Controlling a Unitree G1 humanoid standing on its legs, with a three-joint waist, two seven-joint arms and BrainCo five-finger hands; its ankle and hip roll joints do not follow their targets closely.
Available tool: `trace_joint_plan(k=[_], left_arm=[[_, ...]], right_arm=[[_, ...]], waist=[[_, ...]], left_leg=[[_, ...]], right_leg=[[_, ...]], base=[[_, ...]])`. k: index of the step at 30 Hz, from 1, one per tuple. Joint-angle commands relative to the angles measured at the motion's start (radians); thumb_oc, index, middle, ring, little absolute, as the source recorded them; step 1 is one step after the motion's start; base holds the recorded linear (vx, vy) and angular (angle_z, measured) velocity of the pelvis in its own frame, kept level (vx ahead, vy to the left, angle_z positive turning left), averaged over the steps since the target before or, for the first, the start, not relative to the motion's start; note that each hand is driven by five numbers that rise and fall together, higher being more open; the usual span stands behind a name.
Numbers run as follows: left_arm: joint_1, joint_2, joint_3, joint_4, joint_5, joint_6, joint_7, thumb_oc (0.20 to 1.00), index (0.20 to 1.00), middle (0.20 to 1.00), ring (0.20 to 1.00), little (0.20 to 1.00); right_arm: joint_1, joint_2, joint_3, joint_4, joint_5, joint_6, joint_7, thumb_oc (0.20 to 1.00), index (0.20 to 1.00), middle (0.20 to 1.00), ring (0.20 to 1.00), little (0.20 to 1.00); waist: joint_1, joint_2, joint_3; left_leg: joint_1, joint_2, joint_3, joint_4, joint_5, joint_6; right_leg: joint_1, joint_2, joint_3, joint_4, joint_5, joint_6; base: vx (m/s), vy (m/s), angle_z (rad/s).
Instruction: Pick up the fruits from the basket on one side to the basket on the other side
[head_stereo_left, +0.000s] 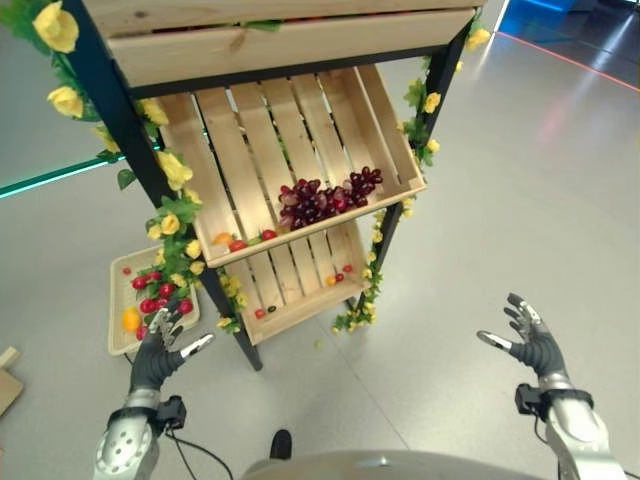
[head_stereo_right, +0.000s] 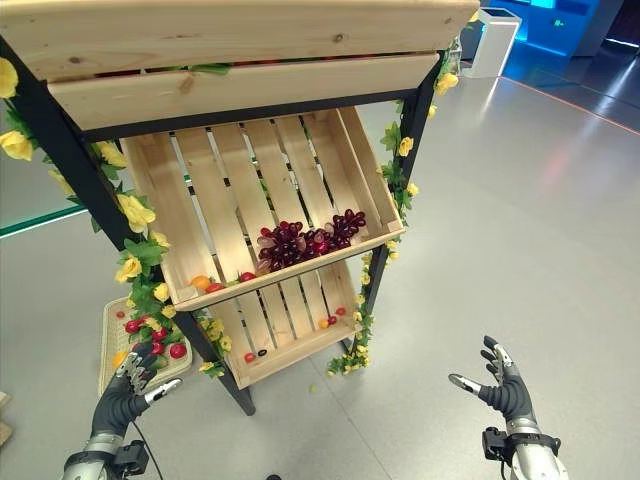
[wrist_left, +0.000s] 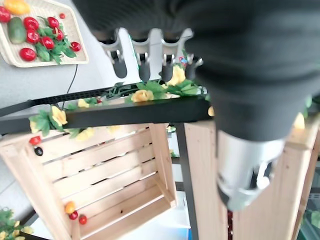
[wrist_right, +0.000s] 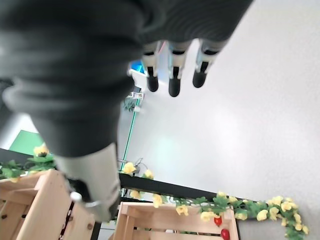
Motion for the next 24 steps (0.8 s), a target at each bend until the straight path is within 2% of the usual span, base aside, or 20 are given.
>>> trace_joint_plan(k=[1,3,7,9,11,14,15,16,17,18,20,21,24], left_arm=[[-0.044,0.015,0.025,-0.014,0.023,-0.058,0.025,1.0,1.0,1.0,1.0,1.0],[-0.042,0.012,0.024,-0.012,0.024,-0.058,0.026,1.0,1.0,1.0,1.0,1.0],[-0.033,0.019,0.028,-0.013,0.017,-0.062,0.029,1.0,1.0,1.0,1.0,1.0],[-0.052,0.036,0.017,-0.007,0.019,-0.062,0.03,1.0,1.0,1.0,1.0,1.0],[-0.093,0.048,-0.003,-0.003,0.006,-0.064,0.037,1.0,1.0,1.0,1.0,1.0],[-0.104,0.047,-0.013,0.005,0.0,-0.062,0.037,1.0,1.0,1.0,1.0,1.0],[-0.118,0.045,-0.024,0.02,0.016,-0.058,0.029,1.0,1.0,1.0,1.0,1.0],[-0.13,0.04,-0.035,0.022,0.019,-0.054,0.021,1.0,1.0,1.0,1.0,1.0],[-0.13,0.04,-0.035,0.022,0.019,-0.054,0.021,1.0,1.0,1.0,1.0,1.0],[-0.128,0.039,-0.034,0.024,0.035,-0.055,0.013,1.0,1.0,1.0,1.0,1.0],[-0.13,0.036,-0.036,0.028,0.038,-0.054,0.013,1.0,1.0,1.0,1.0,1.0],[-0.138,0.025,-0.032,0.034,0.031,-0.054,0.022,1.0,1.0,1.0,1.0,1.0],[-0.131,0.017,-0.025,0.021,0.035,-0.056,0.026,1.0,1.0,1.0,1.0,1.0]], right_arm=[[-0.064,-0.015,-0.005,-0.036,0.01,-0.051,-0.008,1.0,1.0,1.0,1.0,1.0],[-0.063,-0.014,0.001,-0.035,0.007,-0.048,-0.004,1.0,1.0,1.0,1.0,1.0],[-0.07,-0.028,0.034,-0.051,0.014,-0.043,0.021,1.0,1.0,1.0,1.0,1.0],[-0.078,-0.043,0.034,-0.063,0.015,-0.046,0.017,1.0,1.0,1.0,1.0,1.0],[-0.098,-0.055,0.027,-0.058,0.03,-0.055,-0.004,1.0,1.0,1.0,1.0,1.0],[-0.103,-0.061,0.021,-0.052,0.032,-0.057,-0.012,1.0,1.0,1.0,1.0,1.0],[-0.111,-0.067,0.007,-0.043,0.025,-0.056,-0.022,1.0,1.0,1.0,1.0,1.0],[-0.111,-0.066,-0.01,-0.032,0.025,-0.058,-0.03,1.0,1.0,1.0,1.0,1.0],[-0.111,-0.066,-0.01,-0.032,0.025,-0.058,-0.03,1.0,1.0,1.0,1.0,1.0],[-0.109,-0.071,-0.013,-0.033,0.027,-0.061,-0.028,1.0,1.0,1.0,1.0,1.0],[-0.107,-0.067,-0.013,-0.033,0.03,-0.061,-0.028,1.0,1.0,1.0,1.0,1.0],[-0.111,-0.064,-0.012,-0.026,0.034,-0.064,-0.034,1.0,1.0,1.0,1.0,1.0],[-0.114,-0.058,-0.01,-0.032,0.045,-0.059,-0.03,1.0,1.0,1.0,1.0,1.0]], waist=[[0.024,-0.02,-0.005],[0.024,-0.017,-0.006],[0.037,-0.007,0.014],[0.05,-0.003,0.054],[0.071,0.001,0.089],[0.065,0.001,0.096],[0.065,-0.007,0.095],[0.053,-0.014,0.089],[0.053,-0.014,0.089],[0.045,-0.017,0.082],[0.041,-0.014,0.071],[0.032,-0.001,0.063],[0.013,0.02,0.045]], left_leg=[[0.029,0.028,0.041,0.11,-0.128,0.009],[0.032,0.031,0.042,0.111,-0.127,0.007],[0.045,0.061,0.024,0.099,-0.107,-0.002],[0.001,0.078,-0.013,0.096,-0.046,-0.034],[-0.077,0.097,-0.081,0.053,0.053,-0.081],[-0.097,0.093,-0.099,0.049,0.062,-0.083],[-0.082,0.076,-0.113,0.076,0.015,-0.066],[-0.067,0.066,-0.073,0.143,-0.05,-0.044],[-0.067,0.066,-0.073,0.143,-0.05,-0.044],[-0.029,0.065,-0.043,0.24,-0.122,-0.031],[-0.004,0.067,-0.04,0.242,-0.139,-0.028],[0.072,0.081,-0.03,0.28,-0.165,-0.03],[0.152,0.101,-0.035,0.248,-0.159,-0.034]], right_leg=[[-0.072,-0.051,0.041,0.071,0.037,0.089],[-0.073,-0.05,0.04,0.082,0.032,0.087],[-0.098,-0.015,0.036,0.167,-0.018,0.063],[-0.114,0.007,0.008,0.168,-0.025,0.046],[-0.14,0.023,-0.048,0.138,-0.017,0.032],[-0.162,0.021,-0.079,0.139,-0.008,0.03],[-0.192,0.007,-0.12,0.137,0.013,0.038],[-0.21,-0.013,-0.17,0.124,0.034,0.044],[-0.21,-0.013,-0.17,0.124,0.034,0.044],[-0.21,-0.02,-0.193,0.11,0.047,0.038],[-0.216,-0.02,-0.205,0.104,0.052,0.038],[-0.22,-0.017,-0.225,0.111,0.058,0.033],[-0.247,-0.022,-0.261,0.127,0.068,0.034]], base=[[0.0,-0.002,-0.08],[-0.02,-0.035,-0.07],[-0.08,-0.124,-0.04],[-0.3,-0.203,0.17],[-0.36,-0.178,0.63],[-0.2,-0.088,1.24],[-0.32,-0.117,0.44],[-0.32,-0.117,0.29],[-0.27,-0.091,0.61],[-0.14,-0.031,0.89],[-0.11,0.002,0.82],[-0.1,0.058,0.7],[-0.1,0.125,0.65]])
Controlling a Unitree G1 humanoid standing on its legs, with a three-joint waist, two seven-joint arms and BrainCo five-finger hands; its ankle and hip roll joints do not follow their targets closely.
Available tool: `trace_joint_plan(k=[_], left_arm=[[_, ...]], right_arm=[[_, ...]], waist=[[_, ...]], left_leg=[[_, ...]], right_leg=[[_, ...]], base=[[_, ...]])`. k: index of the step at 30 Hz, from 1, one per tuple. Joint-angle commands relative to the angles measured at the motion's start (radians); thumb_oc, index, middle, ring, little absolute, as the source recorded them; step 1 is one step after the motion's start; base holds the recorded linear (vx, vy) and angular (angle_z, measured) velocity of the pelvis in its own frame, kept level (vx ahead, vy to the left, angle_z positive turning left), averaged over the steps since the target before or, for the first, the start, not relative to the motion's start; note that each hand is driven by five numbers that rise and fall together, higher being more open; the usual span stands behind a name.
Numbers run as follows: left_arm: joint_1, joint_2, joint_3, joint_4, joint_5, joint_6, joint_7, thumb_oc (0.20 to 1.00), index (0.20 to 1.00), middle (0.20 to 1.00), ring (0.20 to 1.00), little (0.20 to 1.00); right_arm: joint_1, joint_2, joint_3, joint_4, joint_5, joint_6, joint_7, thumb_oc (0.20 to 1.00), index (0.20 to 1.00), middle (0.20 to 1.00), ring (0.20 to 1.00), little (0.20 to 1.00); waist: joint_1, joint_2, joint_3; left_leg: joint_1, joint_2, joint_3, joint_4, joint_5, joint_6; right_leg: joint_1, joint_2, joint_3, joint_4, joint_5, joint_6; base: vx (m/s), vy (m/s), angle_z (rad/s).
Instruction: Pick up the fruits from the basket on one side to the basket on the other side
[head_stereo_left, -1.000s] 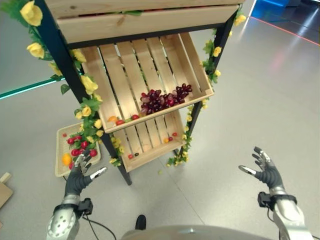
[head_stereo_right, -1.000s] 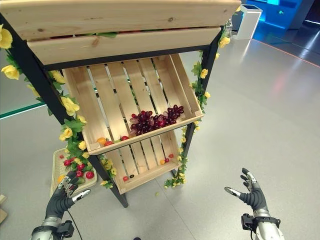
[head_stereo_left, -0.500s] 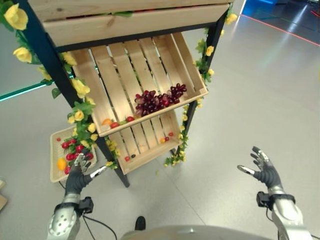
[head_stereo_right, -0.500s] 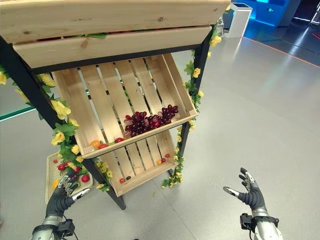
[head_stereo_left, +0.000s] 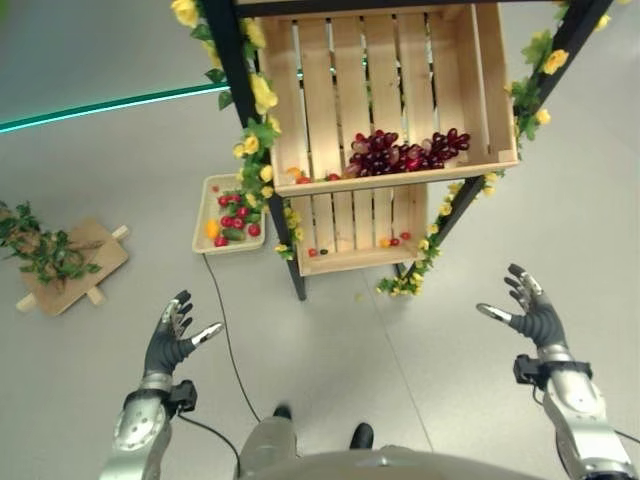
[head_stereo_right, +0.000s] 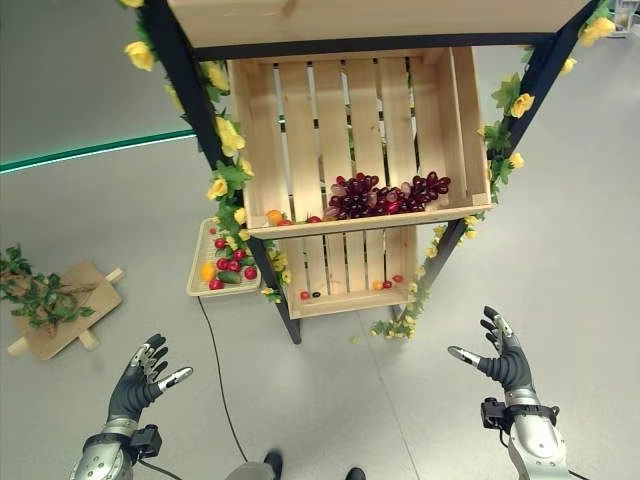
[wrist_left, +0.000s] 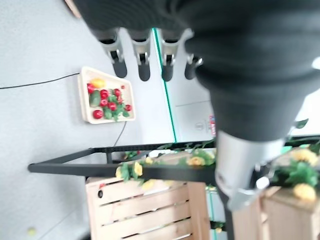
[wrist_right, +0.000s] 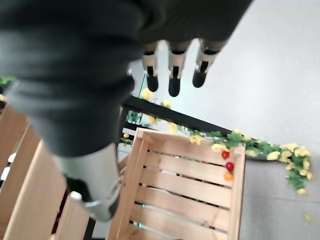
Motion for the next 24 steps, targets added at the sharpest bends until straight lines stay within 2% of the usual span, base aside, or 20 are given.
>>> trace_joint_plan(k=[1,3,4,7,8,10,11,12,13,14,15,17,18,20,21,22,24], left_arm=[[0.006,0.016,0.019,-0.087,0.036,-0.056,0.015,1.0,1.0,1.0,1.0,1.0],[0.007,0.015,0.021,-0.088,0.038,-0.055,0.016,1.0,1.0,1.0,1.0,1.0],[0.023,0.013,0.023,-0.093,0.038,-0.058,0.013,1.0,1.0,1.0,1.0,1.0],[0.036,0.022,0.032,-0.105,0.044,-0.06,0.015,1.0,1.0,1.0,1.0,1.0],[0.043,0.036,0.047,-0.111,0.058,-0.058,0.017,1.0,1.0,1.0,1.0,1.0],[0.04,0.04,0.052,-0.109,0.06,-0.06,0.02,1.0,1.0,1.0,1.0,1.0],[0.039,0.042,0.06,-0.113,0.063,-0.06,0.023,1.0,1.0,1.0,1.0,1.0],[0.039,0.042,0.061,-0.113,0.063,-0.06,0.023,1.0,1.0,1.0,1.0,1.0],[0.037,0.048,0.068,-0.12,0.074,-0.064,0.026,1.0,1.0,1.0,1.0,1.0],[0.037,0.048,0.069,-0.12,0.074,-0.063,0.026,1.0,1.0,1.0,1.0,1.0],[0.031,0.054,0.07,-0.127,0.076,-0.064,0.023,1.0,1.0,1.0,1.0,1.0],[0.03,0.055,0.071,-0.128,0.076,-0.064,0.022,1.0,1.0,1.0,1.0,1.0],[0.014,0.073,0.065,-0.132,0.088,-0.066,0.022,1.0,1.0,1.0,1.0,1.0],[0.001,0.081,0.06,-0.136,0.091,-0.068,0.025,1.0,1.0,1.0,1.0,1.0],[-0.01,0.094,0.055,-0.142,0.096,-0.067,0.029,1.0,1.0,1.0,1.0,1.0],[-0.016,0.106,0.053,-0.145,0.104,-0.068,0.033,1.0,1.0,1.0,1.0,1.0],[-0.018,0.112,0.056,-0.142,0.108,-0.071,0.035,1.0,1.0,1.0,1.0,1.0]], right_arm=[[-0.03,-0.033,0.0,-0.012,0.04,-0.046,-0.016,1.0,1.0,1.0,1.0,1.0],[-0.03,-0.033,-0.002,-0.015,0.043,-0.044,-0.018,1.0,1.0,1.0,1.0,1.0],[-0.022,-0.027,-0.005,-0.014,0.05,-0.045,-0.016,1.0,1.0,1.0,1.0,1.0],[-0.024,-0.022,0.006,-0.003,0.053,-0.043,-0.017,1.0,1.0,1.0,1.0,1.0],[-0.024,-0.018,0.008,0.0,0.056,-0.041,-0.014,1.0,1.0,1.0,1.0,1.0],[-0.027,-0.017,0.013,0.002,0.052,-0.039,-0.014,1.0,1.0,1.0,1.0,1.0],[-0.04,-0.017,0.027,0.007,0.045,-0.033,-0.014,1.0,1.0,1.0,1.0,1.0],[-0.042,-0.017,0.028,0.009,0.045,-0.034,-0.014,1.0,1.0,1.0,1.0,1.0],[-0.063,-0.011,0.05,0.021,0.034,-0.024,-0.012,1.0,1.0,1.0,1.0,1.0],[-0.065,-0.01,0.051,0.022,0.034,-0.025,-0.012,1.0,1.0,1.0,1.0,1.0],[-0.071,-0.007,0.058,0.023,0.039,-0.02,-0.005,1.0,1.0,1.0,1.0,1.0],[-0.073,-0.006,0.058,0.024,0.04,-0.02,-0.005,1.0,1.0,1.0,1.0,1.0],[-0.084,-0.011,0.072,0.019,0.033,-0.016,-0.003,1.0,1.0,1.0,1.0,1.0],[-0.094,-0.01,0.078,0.021,0.028,-0.015,-0.006,1.0,1.0,1.0,1.0,1.0],[-0.1,-0.008,0.084,0.023,0.024,-0.012,-0.008,1.0,1.0,1.0,1.0,1.0],[-0.104,-0.006,0.089,0.026,0.019,-0.01,-0.01,1.0,1.0,1.0,1.0,1.0],[-0.102,-0.007,0.092,0.023,0.016,-0.008,-0.006,1.0,1.0,1.0,1.0,1.0]], waist=[[-0.011,0.025,-0.08],[-0.015,0.03,-0.081],[-0.018,0.039,-0.089],[-0.005,0.037,-0.086],[0.005,0.033,-0.081],[0.008,0.029,-0.076],[0.016,0.026,-0.068],[0.016,0.025,-0.067],[0.024,0.017,-0.051],[0.024,0.015,-0.051],[0.025,0.008,-0.041],[0.026,0.004,-0.041],[0.022,-0.003,-0.028],[0.018,-0.008,-0.019],[0.001,-0.015,-0.005],[-0.014,-0.021,0.004],[-0.016,-0.028,0.014]], left_leg=[[0.103,0.035,-0.001,-0.138,0.059,0.079],[0.1,0.039,0.019,-0.155,0.054,0.081],[0.105,0.056,0.066,-0.217,0.046,0.075],[0.114,0.052,0.071,-0.238,0.045,0.074],[0.116,0.051,0.089,-0.257,0.033,0.076],[0.115,0.045,0.089,-0.263,0.029,0.078],[0.118,0.033,0.093,-0.275,-0.001,0.086],[0.117,0.032,0.093,-0.273,-0.002,0.087],[0.105,0.0,0.084,-0.269,-0.021,0.106],[0.103,-0.002,0.084,-0.267,-0.022,0.107],[0.085,-0.03,0.084,-0.254,-0.032,0.119],[0.079,-0.035,0.085,-0.246,-0.034,0.122],[0.059,-0.066,0.092,-0.216,-0.05,0.136],[0.048,-0.086,0.102,-0.198,-0.06,0.145],[0.04,-0.113,0.119,-0.18,-0.069,0.16],[0.038,-0.126,0.134,-0.171,-0.073,0.167],[0.038,-0.134,0.159,-0.16,-0.079,0.176]], right_leg=[[-0.13,0.006,0.068,0.051,0.026,0.124],[-0.131,0.001,0.06,0.055,0.03,0.124],[-0.131,-0.009,0.042,0.052,0.04,0.132],[-0.129,-0.017,0.041,0.046,0.057,0.137],[-0.13,-0.038,0.027,0.043,0.08,0.149],[-0.132,-0.047,0.021,0.04,0.092,0.155],[-0.14,-0.068,0.018,0.036,0.115,0.169],[-0.14,-0.069,0.018,0.035,0.117,0.17],[-0.161,-0.096,0.035,0.028,0.159,0.192],[-0.162,-0.097,0.037,0.027,0.161,0.193],[-0.172,-0.118,0.053,0.023,0.187,0.207],[-0.176,-0.123,0.056,0.023,0.191,0.21],[-0.197,-0.147,0.075,0.027,0.21,0.224],[-0.211,-0.161,0.088,0.033,0.221,0.232],[-0.227,-0.179,0.115,0.04,0.246,0.244],[-0.24,-0.187,0.131,0.043,0.269,0.253],[-0.252,-0.19,0.159,0.039,0.284,0.261]], base=[[-0.03,0.046,0.77],[-0.07,0.117,0.65],[-0.06,0.149,0.47],[-0.08,0.181,0.6],[-0.11,0.141,0.2],[-0.12,0.145,0.06],[-0.09,0.116,0.13],[-0.22,0.273,0.14],[-0.14,0.169,0.07],[-0.21,0.277,-0.04],[-0.09,0.127,-0.04],[-0.1,0.139,0.03],[-0.16,0.223,0.01],[-0.14,0.238,-0.07],[-0.1,0.255,-0.19],[-0.14,0.313,-0.52],[-0.09,0.169,-0.76]])
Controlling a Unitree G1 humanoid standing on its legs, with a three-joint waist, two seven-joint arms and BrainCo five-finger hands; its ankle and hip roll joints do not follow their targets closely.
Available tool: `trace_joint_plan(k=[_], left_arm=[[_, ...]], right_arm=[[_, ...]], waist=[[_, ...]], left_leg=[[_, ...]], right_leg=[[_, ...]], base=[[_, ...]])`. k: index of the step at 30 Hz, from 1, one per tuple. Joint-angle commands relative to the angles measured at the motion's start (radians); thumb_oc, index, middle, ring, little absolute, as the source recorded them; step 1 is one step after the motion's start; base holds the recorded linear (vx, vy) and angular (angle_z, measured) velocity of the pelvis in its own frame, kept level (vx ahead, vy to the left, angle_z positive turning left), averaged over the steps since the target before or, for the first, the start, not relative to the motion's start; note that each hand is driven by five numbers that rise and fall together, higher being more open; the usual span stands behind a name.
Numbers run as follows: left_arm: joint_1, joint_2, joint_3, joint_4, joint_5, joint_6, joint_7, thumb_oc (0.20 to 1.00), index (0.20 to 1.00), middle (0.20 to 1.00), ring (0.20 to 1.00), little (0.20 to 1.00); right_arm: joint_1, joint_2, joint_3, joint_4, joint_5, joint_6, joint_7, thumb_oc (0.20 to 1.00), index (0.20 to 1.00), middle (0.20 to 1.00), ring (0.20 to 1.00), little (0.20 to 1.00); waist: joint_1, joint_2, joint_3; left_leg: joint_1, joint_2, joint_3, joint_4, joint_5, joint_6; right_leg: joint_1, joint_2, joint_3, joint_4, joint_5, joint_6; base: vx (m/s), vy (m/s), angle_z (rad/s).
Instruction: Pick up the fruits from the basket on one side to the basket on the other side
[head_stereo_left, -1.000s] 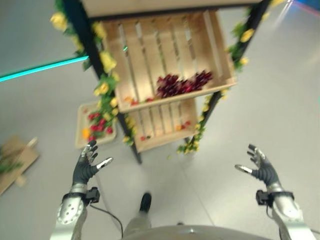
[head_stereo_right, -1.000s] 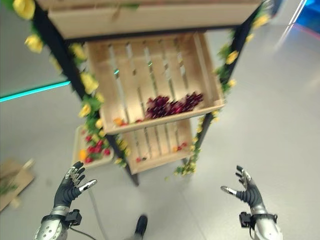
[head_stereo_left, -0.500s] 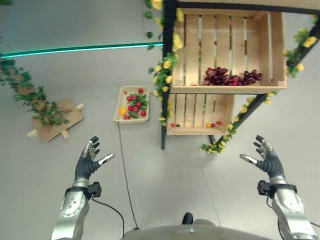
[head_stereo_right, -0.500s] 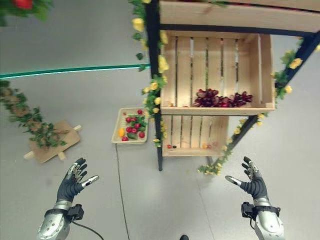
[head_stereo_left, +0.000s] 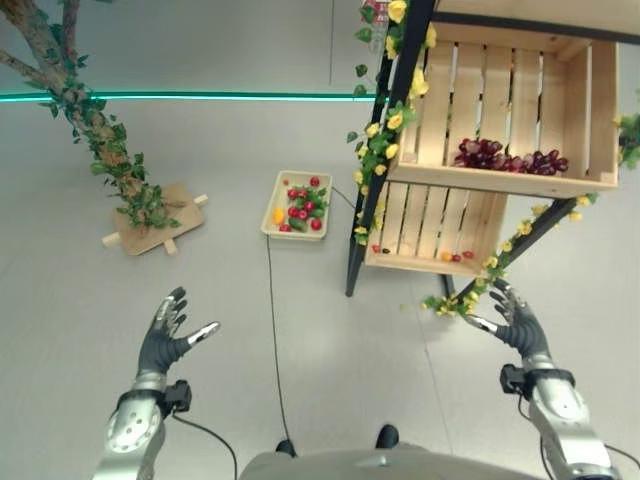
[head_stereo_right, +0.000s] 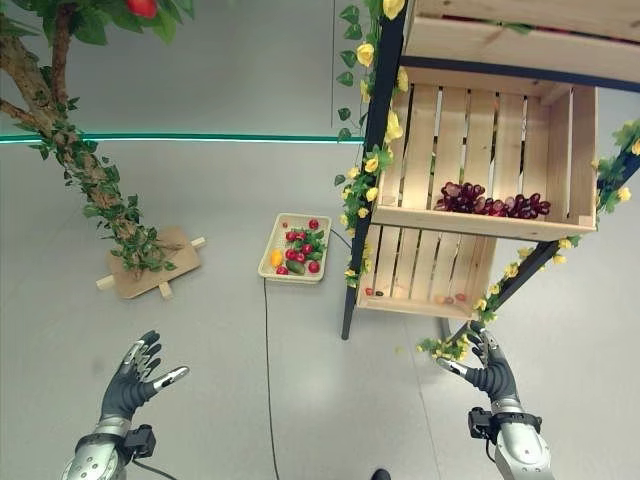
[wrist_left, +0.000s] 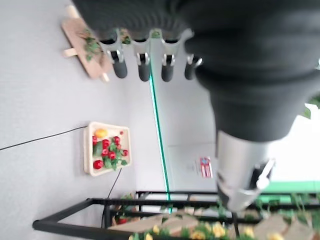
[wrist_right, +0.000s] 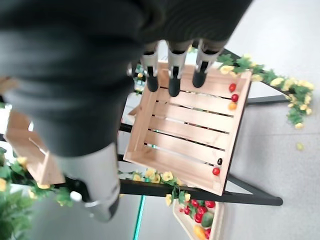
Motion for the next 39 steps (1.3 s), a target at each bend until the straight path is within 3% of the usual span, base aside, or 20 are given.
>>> trace_joint_plan(k=[1,3,4,6,7,10,11,13,16,18,21,22,23,27,29,31,32,33,34,39], left_arm=[[-0.038,0.05,0.065,-0.096,0.085,-0.07,0.018,1.0,1.0,1.0,1.0,1.0],[-0.028,0.056,0.071,-0.103,0.09,-0.072,0.015,1.0,1.0,1.0,1.0,1.0],[-0.021,0.067,0.07,-0.105,0.09,-0.075,0.009,1.0,1.0,1.0,1.0,1.0],[-0.017,0.071,0.068,-0.112,0.088,-0.075,0.008,1.0,1.0,1.0,1.0,1.0],[-0.016,0.059,0.061,-0.114,0.07,-0.069,0.004,1.0,1.0,1.0,1.0,1.0],[-0.006,0.054,0.055,-0.126,0.062,-0.067,-0.005,1.0,1.0,1.0,1.0,1.0],[0.001,0.053,0.048,-0.133,0.052,-0.065,-0.01,1.0,1.0,1.0,1.0,1.0],[0.004,0.053,0.045,-0.131,0.052,-0.066,-0.01,1.0,1.0,1.0,1.0,1.0],[-0.009,0.057,0.041,-0.129,0.055,-0.072,0.009,1.0,1.0,1.0,1.0,1.0],[-0.019,0.064,0.036,-0.123,0.06,-0.074,0.015,1.0,1.0,1.0,1.0,1.0],[-0.031,0.079,0.029,-0.139,0.065,-0.092,0.023,1.0,1.0,1.0,1.0,1.0],[-0.058,0.076,0.008,-0.14,0.045,-0.091,0.028,1.0,1.0,1.0,1.0,1.0],[-0.06,0.075,0.006,-0.137,0.044,-0.092,0.027,1.0,1.0,1.0,1.0,1.0],[-0.15,0.051,-0.079,-0.146,-0.001,-0.084,0.006,1.0,1.0,1.0,1.0,1.0],[-0.191,0.031,-0.112,-0.136,-0.003,-0.082,0.012,1.0,1.0,1.0,1.0,1.0],[-0.227,0.016,-0.14,-0.128,-0.002,-0.077,0.019,1.0,1.0,1.0,1.0,1.0],[-0.231,0.016,-0.141,-0.126,-0.001,-0.078,0.02,1.0,1.0,1.0,1.0,1.0],[-0.229,0.008,-0.141,-0.139,0.01,-0.078,0.02,1.0,1.0,1.0,1.0,1.0],[-0.226,0.005,-0.138,-0.143,0.018,-0.079,0.022,1.0,1.0,1.0,1.0,1.0],[-0.216,0.001,-0.126,-0.13,0.032,-0.08,0.022,1.0,1.0,1.0,1.0,1.0]], right_arm=[[-0.056,-0.047,0.014,-0.028,-0.006,-0.022,-0.003,1.0,1.0,1.0,1.0,1.0],[-0.048,-0.049,0.013,-0.035,-0.007,-0.019,0.006,1.0,1.0,1.0,1.0,1.0],[-0.026,-0.058,0.01,-0.033,0.0,-0.017,0.024,1.0,1.0,1.0,1.0,1.0],[-0.017,-0.062,0.01,-0.038,0.002,-0.018,0.031,1.0,1.0,1.0,1.0,1.0],[0.001,-0.075,0.007,-0.046,-0.004,-0.018,0.033,1.0,1.0,1.0,1.0,1.0],[0.02,-0.08,-0.008,-0.066,-0.01,-0.018,0.033,1.0,1.0,1.0,1.0,1.0],[0.024,-0.087,-0.025,-0.07,-0.019,-0.017,0.027,1.0,1.0,1.0,1.0,1.0],[0.026,-0.089,-0.033,-0.07,-0.024,-0.017,0.021,1.0,1.0,1.0,1.0,1.0],[-0.012,-0.1,-0.047,-0.067,-0.032,-0.027,-0.02,1.0,1.0,1.0,1.0,1.0],[-0.017,-0.107,-0.046,-0.079,-0.033,-0.03,-0.022,1.0,1.0,1.0,1.0,1.0],[-0.01,-0.122,-0.059,-0.094,-0.039,-0.034,-0.023,1.0,1.0,1.0,1.0,1.0],[0.012,-0.124,-0.083,-0.119,-0.028,-0.044,-0.032,1.0,1.0,1.0,1.0,1.0],[0.015,-0.125,-0.086,-0.122,-0.027,-0.043,-0.032,1.0,1.0,1.0,1.0,1.0],[0.048,-0.145,-0.153,-0.15,0.01,-0.072,-0.058,1.0,1.0,1.0,1.0,1.0],[0.033,-0.153,-0.155,-0.149,0.02,-0.083,-0.069,1.0,1.0,1.0,1.0,1.0],[0.016,-0.155,-0.144,-0.148,0.024,-0.085,-0.077,1.0,1.0,1.0,1.0,1.0],[0.015,-0.155,-0.146,-0.149,0.025,-0.085,-0.077,1.0,1.0,1.0,1.0,1.0],[-0.005,-0.153,-0.132,-0.133,0.04,-0.087,-0.067,1.0,1.0,1.0,1.0,1.0],[-0.009,-0.151,-0.126,-0.118,0.04,-0.088,-0.067,1.0,1.0,1.0,1.0,1.0],[-0.009,-0.146,-0.117,-0.083,0.032,-0.084,-0.059,1.0,1.0,1.0,1.0,1.0]], waist=[[-0.047,-0.016,0.068],[-0.06,-0.022,0.072],[-0.094,-0.016,0.074],[-0.1,-0.011,0.072],[-0.091,0.012,0.065],[-0.088,0.025,0.057],[-0.081,0.044,0.037],[-0.078,0.046,0.027],[-0.05,0.046,-0.006],[-0.043,0.037,-0.014],[-0.067,0.02,-0.019],[-0.101,0.022,-0.014],[-0.097,0.024,-0.013],[-0.186,0.032,-0.006],[-0.189,0.029,-0.001],[-0.168,0.027,0.007],[-0.169,0.022,0.012],[-0.137,0.008,0.012],[-0.122,-0.001,0.012],[-0.091,-0.013,0.018]], left_leg=[[0.029,-0.02,0.076,0.085,-0.101,0.08],[0.021,-0.021,0.099,0.088,-0.093,0.088],[0.013,-0.016,0.13,0.089,-0.087,0.099],[0.007,-0.011,0.153,0.085,-0.078,0.102],[-0.002,0.019,0.22,0.083,-0.067,0.099],[-0.01,0.037,0.29,0.067,-0.048,0.098],[-0.002,0.058,0.337,0.051,-0.057,0.09],[0.001,0.066,0.369,0.041,-0.05,0.087],[-0.014,0.125,0.51,0.035,-0.011,0.063],[-0.019,0.139,0.543,0.05,-0.008,0.056],[-0.016,0.199,0.609,0.082,0.014,0.023],[-0.01,0.239,0.616,0.082,0.038,0.007],[-0.009,0.242,0.619,0.082,0.041,0.004],[0.026,0.33,0.622,0.1,0.073,-0.035],[0.029,0.352,0.576,0.155,0.079,-0.047],[0.018,0.335,0.418,0.243,0.099,-0.049],[0.007,0.341,0.433,0.25,0.116,-0.037],[-0.039,0.219,0.249,0.302,0.045,-0.002],[-0.072,0.161,0.19,0.32,0.023,0.009],[-0.174,0.075,0.063,0.268,0.01,0.033]], right_leg=[[-0.075,-0.039,0.059,-0.125,0.222,0.134],[-0.086,-0.034,0.087,-0.135,0.214,0.134],[-0.119,-0.01,0.173,-0.085,0.19,0.125],[-0.121,-0.009,0.161,-0.058,0.162,0.119],[-0.09,-0.033,0.052,-0.018,0.085,0.092],[-0.063,-0.062,0.003,0.04,0.046,0.081],[-0.015,-0.087,-0.014,0.073,0.012,0.096],[0.005,-0.098,-0.02,0.065,0.016,0.1],[0.059,-0.198,-0.181,0.059,0.066,0.129],[0.079,-0.189,-0.205,0.031,0.06,0.132],[0.08,-0.115,-0.16,-0.026,0.015,0.121],[0.054,-0.061,-0.101,-0.01,-0.02,0.1],[0.051,-0.058,-0.098,-0.007,-0.024,0.096],[0.026,0.064,0.009,-0.006,-0.076,0.063],[0.025,0.11,0.058,-0.006,-0.092,0.042],[0.038,0.166,0.125,-0.007,-0.105,0.01],[0.03,0.167,0.119,-0.009,-0.087,-0.001],[0.057,0.201,0.206,-0.035,-0.085,-0.018],[0.076,0.216,0.244,-0.05,-0.08,-0.022],[0.116,0.246,0.354,-0.083,-0.068,-0.024]], base=[[-0.13,0.173,-0.77],[-0.17,0.154,-1.07],[-0.14,0.087,-1.13],[-0.23,0.088,-0.88],[-0.33,0.059,-0.8],[-0.23,0.003,-1.58],[-0.12,-0.041,-1.33],[-0.13,-0.063,-1.26],[-0.22,-0.248,-1.33],[-0.05,-0.247,-1.86],[-0.03,-0.371,-1.28],[0.0,-0.262,-0.85],[-0.01,-0.4,-1.06],[0.02,-0.379,-0.95],[0.11,-0.349,-1.21],[0.09,-0.295,-1.68],[0.08,-0.282,-1.8],[0.08,-0.255,-1.56],[0.15,-0.218,-2.0],[0.16,-0.073,-1.32]])
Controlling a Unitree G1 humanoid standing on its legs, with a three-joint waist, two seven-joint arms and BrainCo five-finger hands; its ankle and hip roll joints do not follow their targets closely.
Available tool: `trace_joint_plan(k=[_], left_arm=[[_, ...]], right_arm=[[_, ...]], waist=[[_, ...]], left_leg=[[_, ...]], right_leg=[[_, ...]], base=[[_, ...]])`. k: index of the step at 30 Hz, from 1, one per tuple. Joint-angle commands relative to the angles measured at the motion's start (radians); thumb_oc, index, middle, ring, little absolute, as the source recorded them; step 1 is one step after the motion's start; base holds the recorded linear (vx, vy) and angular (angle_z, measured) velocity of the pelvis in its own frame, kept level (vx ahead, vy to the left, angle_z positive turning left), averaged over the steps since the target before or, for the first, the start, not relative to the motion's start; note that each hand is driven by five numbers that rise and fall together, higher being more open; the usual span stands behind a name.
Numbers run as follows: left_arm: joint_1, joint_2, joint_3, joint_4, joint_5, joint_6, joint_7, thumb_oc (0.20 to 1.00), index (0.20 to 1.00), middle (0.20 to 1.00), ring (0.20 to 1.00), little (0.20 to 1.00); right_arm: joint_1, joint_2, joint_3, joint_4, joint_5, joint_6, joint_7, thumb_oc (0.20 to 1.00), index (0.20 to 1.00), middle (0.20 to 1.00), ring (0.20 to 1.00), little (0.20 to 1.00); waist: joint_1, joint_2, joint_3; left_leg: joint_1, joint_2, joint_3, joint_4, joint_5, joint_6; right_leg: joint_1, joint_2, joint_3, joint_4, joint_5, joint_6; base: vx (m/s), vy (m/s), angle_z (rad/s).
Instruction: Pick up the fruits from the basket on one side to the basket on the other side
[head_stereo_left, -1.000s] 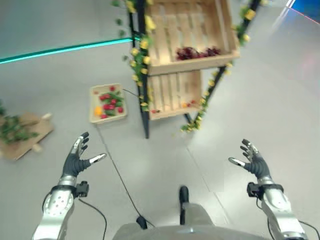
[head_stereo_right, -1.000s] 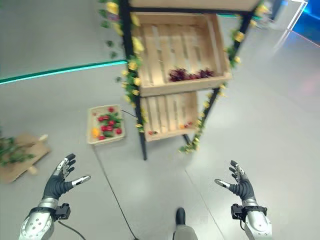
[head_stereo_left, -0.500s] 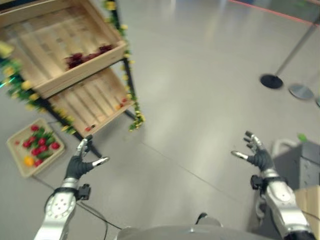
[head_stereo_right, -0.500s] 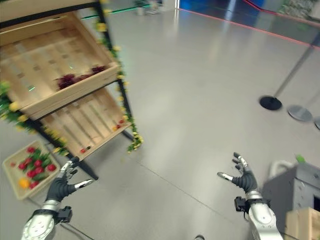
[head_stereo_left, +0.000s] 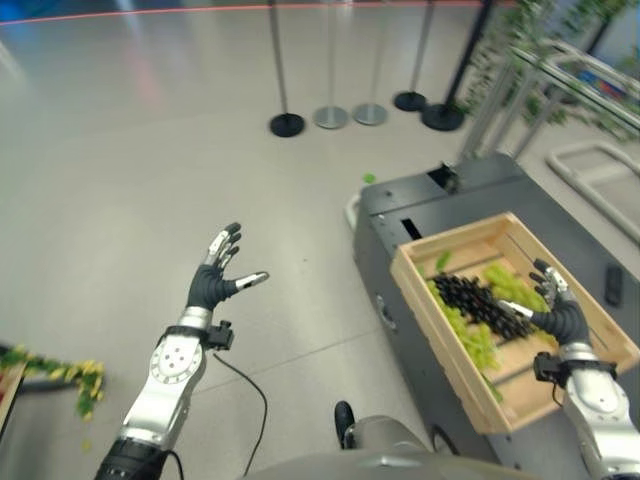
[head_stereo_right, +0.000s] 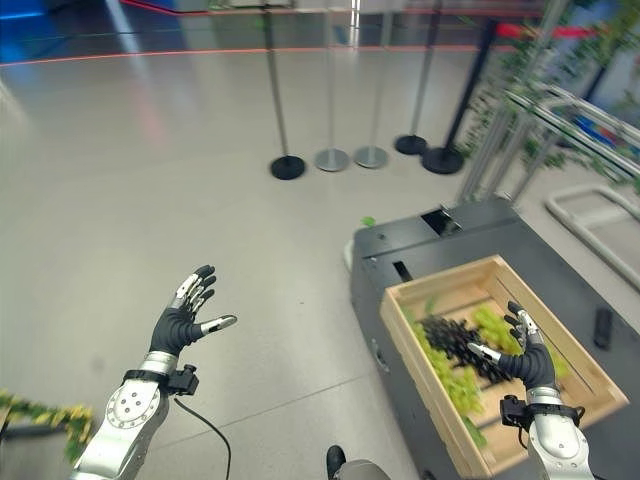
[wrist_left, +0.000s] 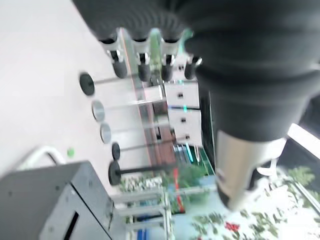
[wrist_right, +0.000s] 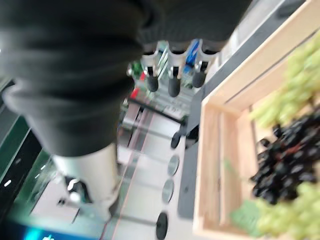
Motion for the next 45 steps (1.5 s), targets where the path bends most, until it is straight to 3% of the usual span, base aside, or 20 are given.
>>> trace_joint_plan(k=[1,2,3,6,7,11,16,21,27,35,36,37,38,39,40,41,42,43,44,45], left_arm=[[0.029,0.017,0.055,-0.042,0.022,-0.047,0.019,1.0,1.0,1.0,1.0,1.0],[0.035,0.019,0.063,-0.047,0.029,-0.048,0.026,1.0,1.0,1.0,1.0,1.0],[0.035,0.019,0.063,-0.048,0.029,-0.048,0.026,1.0,1.0,1.0,1.0,1.0],[0.04,0.027,0.072,-0.056,0.038,-0.053,0.03,1.0,1.0,1.0,1.0,1.0],[0.039,0.026,0.072,-0.058,0.033,-0.052,0.026,1.0,1.0,1.0,1.0,1.0],[0.038,0.028,0.057,-0.058,0.02,-0.053,0.007,1.0,1.0,1.0,1.0,1.0],[0.061,0.043,0.047,-0.077,0.0,-0.05,-0.013,1.0,1.0,1.0,1.0,1.0],[0.081,0.07,0.036,-0.087,-0.003,-0.04,-0.025,1.0,1.0,1.0,1.0,1.0],[0.087,0.09,-0.001,-0.082,-0.009,-0.025,-0.053,1.0,1.0,1.0,1.0,1.0],[0.086,0.09,-0.03,-0.05,-0.013,-0.021,-0.061,1.0,1.0,1.0,1.0,1.0],[0.07,0.084,-0.028,-0.047,-0.015,-0.019,-0.05,1.0,1.0,1.0,1.0,1.0],[0.064,0.084,-0.026,-0.045,-0.014,-0.018,-0.043,1.0,1.0,1.0,1.0,1.0],[0.064,0.09,-0.024,-0.046,-0.011,-0.016,-0.039,1.0,1.0,1.0,1.0,1.0],[0.063,0.091,-0.024,-0.046,-0.01,-0.016,-0.039,1.0,1.0,1.0,1.0,1.0],[0.07,0.085,-0.012,-0.042,0.004,-0.016,-0.037,1.0,1.0,1.0,1.0,1.0],[0.069,0.085,-0.012,-0.042,0.004,-0.016,-0.037,1.0,1.0,1.0,1.0,1.0],[0.05,0.08,-0.009,-0.031,0.01,-0.007,-0.035,1.0,1.0,1.0,1.0,1.0],[0.049,0.079,-0.003,-0.025,0.011,-0.002,-0.036,1.0,1.0,1.0,1.0,1.0],[0.048,0.078,-0.003,-0.025,0.011,-0.003,-0.036,1.0,1.0,1.0,1.0,1.0],[0.067,0.073,0.015,-0.033,0.014,0.001,-0.041,1.0,1.0,1.0,1.0,1.0]], right_arm=[[-0.104,-0.027,-0.002,0.014,0.015,-0.058,-0.003,1.0,1.0,1.0,1.0,1.0],[-0.103,-0.025,0.006,0.021,0.009,-0.056,-0.002,1.0,1.0,1.0,1.0,1.0],[-0.103,-0.024,0.006,0.021,0.009,-0.057,-0.002,1.0,1.0,1.0,1.0,1.0],[-0.104,-0.029,0.022,0.04,-0.01,-0.051,0.006,1.0,1.0,1.0,1.0,1.0],[-0.101,-0.033,0.019,0.04,-0.012,-0.048,0.01,1.0,1.0,1.0,1.0,1.0],[-0.074,-0.039,0.004,0.025,-0.015,-0.041,0.027,1.0,1.0,1.0,1.0,1.0],[-0.048,-0.015,-0.002,0.038,-0.02,-0.027,0.041,1.0,1.0,1.0,1.0,1.0],[-0.059,-0.007,0.026,0.037,-0.027,-0.017,0.058,1.0,1.0,1.0,1.0,1.0],[-0.054,0.0,0.035,0.026,-0.032,-0.015,0.071,1.0,1.0,1.0,1.0,1.0],[-0.049,0.005,0.042,0.011,-0.062,-0.015,0.068,1.0,1.0,1.0,1.0,1.0],[-0.048,0.009,0.033,0.017,-0.077,-0.018,0.057,1.0,1.0,1.0,1.0,1.0],[-0.045,0.011,0.026,0.027,-0.084,-0.019,0.05,1.0,1.0,1.0,1.0,1.0],[-0.034,0.019,0.017,0.04,-0.092,-0.02,0.04,1.0,1.0,1.0,1.0,1.0],[-0.034,0.02,0.017,0.04,-0.092,-0.02,0.04,1.0,1.0,1.0,1.0,1.0],[-0.051,0.017,0.016,0.049,-0.114,-0.018,0.028,1.0,1.0,1.0,1.0,1.0],[-0.053,0.018,0.016,0.049,-0.115,-0.018,0.028,1.0,1.0,1.0,1.0,1.0],[-0.077,0.025,0.025,0.055,-0.123,-0.02,0.015,1.0,1.0,1.0,1.0,1.0],[-0.085,0.026,0.033,0.051,-0.127,-0.017,0.015,1.0,1.0,1.0,1.0,1.0],[-0.086,0.025,0.033,0.049,-0.128,-0.016,0.014,1.0,1.0,1.0,1.0,1.0],[-0.096,0.026,0.044,0.049,-0.133,-0.012,0.018,1.0,1.0,1.0,1.0,1.0]], waist=[[0.088,-0.002,0.03],[0.107,-0.001,0.032],[0.108,-0.002,0.031],[0.152,0.001,0.027],[0.154,0.003,0.026],[0.149,0.013,0.019],[0.141,0.014,-0.016],[0.142,0.008,-0.044],[0.117,0.008,-0.055],[0.077,0.013,-0.024],[0.069,0.011,-0.003],[0.069,0.008,0.007],[0.078,0.011,0.016],[0.075,0.009,0.014],[0.1,0.022,0.015],[0.099,0.02,0.015],[0.119,0.025,0.012],[0.134,0.031,0.007],[0.132,0.024,0.014],[0.155,0.022,0.003]], left_leg=[[-0.078,-0.078,-0.15,-0.132,0.102,0.051],[-0.089,-0.094,-0.227,-0.167,0.131,0.043],[-0.089,-0.093,-0.226,-0.175,0.14,0.042],[-0.126,-0.134,-0.435,-0.239,0.221,0.023],[-0.125,-0.138,-0.444,-0.235,0.222,0.019],[-0.084,-0.124,-0.401,-0.244,0.198,0.028],[-0.032,-0.131,-0.342,-0.284,0.173,0.06],[0.001,-0.133,-0.255,-0.307,0.134,0.093],[0.035,-0.132,-0.199,-0.296,0.094,0.108],[0.049,-0.131,-0.09,-0.268,0.049,0.134],[0.039,-0.117,-0.047,-0.259,0.031,0.136],[0.038,-0.107,-0.015,-0.258,0.021,0.133],[0.035,-0.088,0.017,-0.259,0.017,0.124],[0.031,-0.09,0.015,-0.259,0.022,0.124],[0.041,-0.055,0.077,-0.271,0.02,0.106],[0.039,-0.057,0.077,-0.273,0.026,0.106],[0.058,-0.031,0.16,-0.286,0.027,0.09],[0.08,-0.018,0.182,-0.293,0.005,0.081],[0.073,-0.022,0.198,-0.291,0.024,0.086],[0.103,-0.011,0.249,-0.307,0.003,0.081]], right_leg=[[0.115,0.045,0.134,-0.06,-0.008,0.169],[0.132,0.063,0.168,-0.065,-0.013,0.17],[0.129,0.063,0.169,-0.067,-0.009,0.17],[0.171,0.101,0.277,-0.062,-0.025,0.177],[0.179,0.1,0.294,-0.06,-0.031,0.18],[0.188,0.089,0.306,-0.061,-0.045,0.182],[0.186,0.054,0.326,-0.038,-0.07,0.209],[0.16,0.011,0.322,-0.045,-0.051,0.255],[0.145,-0.008,0.326,-0.033,-0.03,0.282],[0.064,-0.021,0.394,-0.008,0.041,0.327],[0.008,-0.038,0.346,-0.033,0.084,0.34],[-0.035,-0.062,0.254,-0.072,0.115,0.34],[-0.059,-0.114,0.118,-0.1,0.128,0.334],[-0.061,-0.116,0.117,-0.103,0.132,0.333],[-0.056,-0.189,-0.113,-0.113,0.123,0.312],[-0.058,-0.191,-0.114,-0.114,0.126,0.312],[-0.067,-0.257,-0.32,-0.088,0.127,0.312],[-0.054,-0.281,-0.402,-0.08,0.118,0.323],[-0.059,-0.289,-0.415,-0.079,0.132,0.311],[-0.019,-0.329,-0.527,-0.046,0.124,0.324]], base=[[0.19,-0.016,-1.66],[0.18,-0.019,-1.66],[0.14,0.001,-1.49],[0.23,0.072,-1.04],[0.14,0.127,-0.78],[0.12,0.176,-0.73],[0.12,0.22,-0.2],[0.06,0.154,-0.41],[0.03,0.099,-0.34],[-0.09,0.08,-0.79],[-0.24,0.001,-0.82],[-0.3,-0.005,-1.42],[-0.16,-0.005,-1.41],[-0.11,0.0,-1.56],[-0.05,0.01,-1.04],[-0.1,0.022,-1.52],[-0.03,0.025,-1.53],[-0.09,0.016,-1.64],[-0.08,0.005,-1.63],[-0.11,-0.014,-1.64]])
